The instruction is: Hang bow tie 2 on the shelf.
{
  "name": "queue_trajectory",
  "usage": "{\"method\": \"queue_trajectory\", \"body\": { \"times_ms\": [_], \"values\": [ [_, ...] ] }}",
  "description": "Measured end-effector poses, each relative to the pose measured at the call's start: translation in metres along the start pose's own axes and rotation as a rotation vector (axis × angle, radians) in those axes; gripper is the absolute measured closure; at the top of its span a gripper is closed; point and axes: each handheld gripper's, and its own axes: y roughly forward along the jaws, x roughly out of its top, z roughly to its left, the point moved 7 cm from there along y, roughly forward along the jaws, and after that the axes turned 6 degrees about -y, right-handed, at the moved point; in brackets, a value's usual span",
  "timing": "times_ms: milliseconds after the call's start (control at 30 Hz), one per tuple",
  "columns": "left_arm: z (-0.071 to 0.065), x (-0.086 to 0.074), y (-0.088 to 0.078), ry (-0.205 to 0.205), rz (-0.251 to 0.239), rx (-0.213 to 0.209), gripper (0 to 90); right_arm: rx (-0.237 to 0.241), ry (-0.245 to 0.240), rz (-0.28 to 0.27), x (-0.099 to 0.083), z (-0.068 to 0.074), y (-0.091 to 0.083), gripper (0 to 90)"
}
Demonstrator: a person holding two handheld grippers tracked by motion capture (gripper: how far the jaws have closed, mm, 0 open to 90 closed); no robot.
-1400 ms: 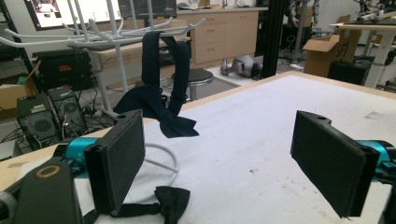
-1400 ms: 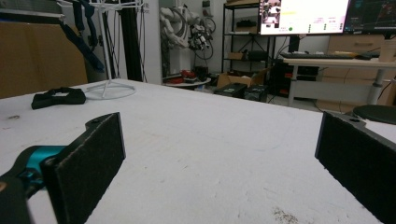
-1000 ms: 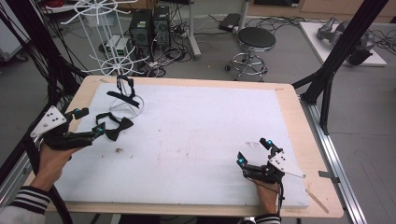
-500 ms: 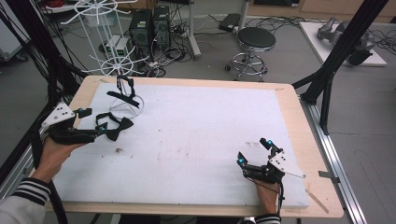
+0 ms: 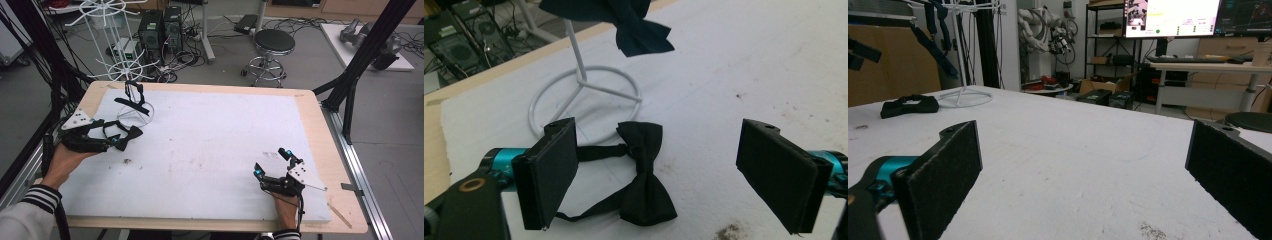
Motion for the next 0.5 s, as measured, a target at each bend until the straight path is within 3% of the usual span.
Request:
{"method": "queue_trajectory", "body": {
  "times_ms": [300,500],
  "values": [
    [0.003,-0.009,0.015,0.0,0.084,-0.013,17.5,0.0,0.0,0.0,0.0,0.0,0.0,0.8],
    [0.004,-0.007,0.023,0.023,0.148,-0.019,17.5,-0.001,0.003,0.001,0.0,0.0,0.0,0.8]
  ]
}}
